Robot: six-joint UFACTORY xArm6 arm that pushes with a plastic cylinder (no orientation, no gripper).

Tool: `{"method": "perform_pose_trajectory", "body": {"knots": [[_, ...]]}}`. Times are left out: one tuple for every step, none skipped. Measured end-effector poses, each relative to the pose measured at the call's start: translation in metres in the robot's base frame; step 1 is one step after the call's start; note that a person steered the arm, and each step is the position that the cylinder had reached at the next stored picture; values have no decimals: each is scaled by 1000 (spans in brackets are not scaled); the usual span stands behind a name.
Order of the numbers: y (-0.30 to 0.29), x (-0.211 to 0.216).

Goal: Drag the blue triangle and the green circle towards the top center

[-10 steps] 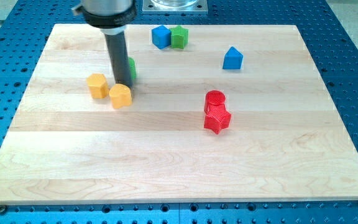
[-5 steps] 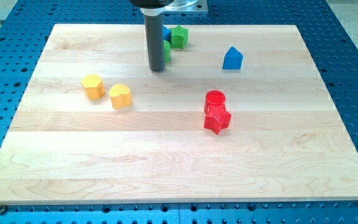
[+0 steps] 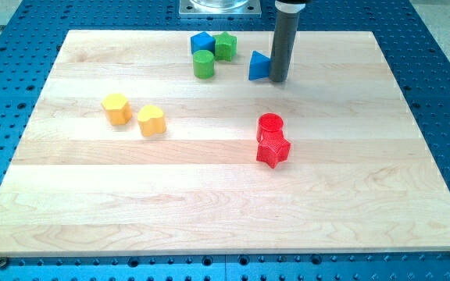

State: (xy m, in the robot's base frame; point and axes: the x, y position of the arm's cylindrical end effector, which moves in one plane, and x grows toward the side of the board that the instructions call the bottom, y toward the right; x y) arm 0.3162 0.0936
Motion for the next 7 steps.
{"method": "perform_pose_trajectory", "body": {"knots": [[-32,-2],[-57,-4],[-40,6],[42,51],[128,114],[101,201],[23,205]]}}
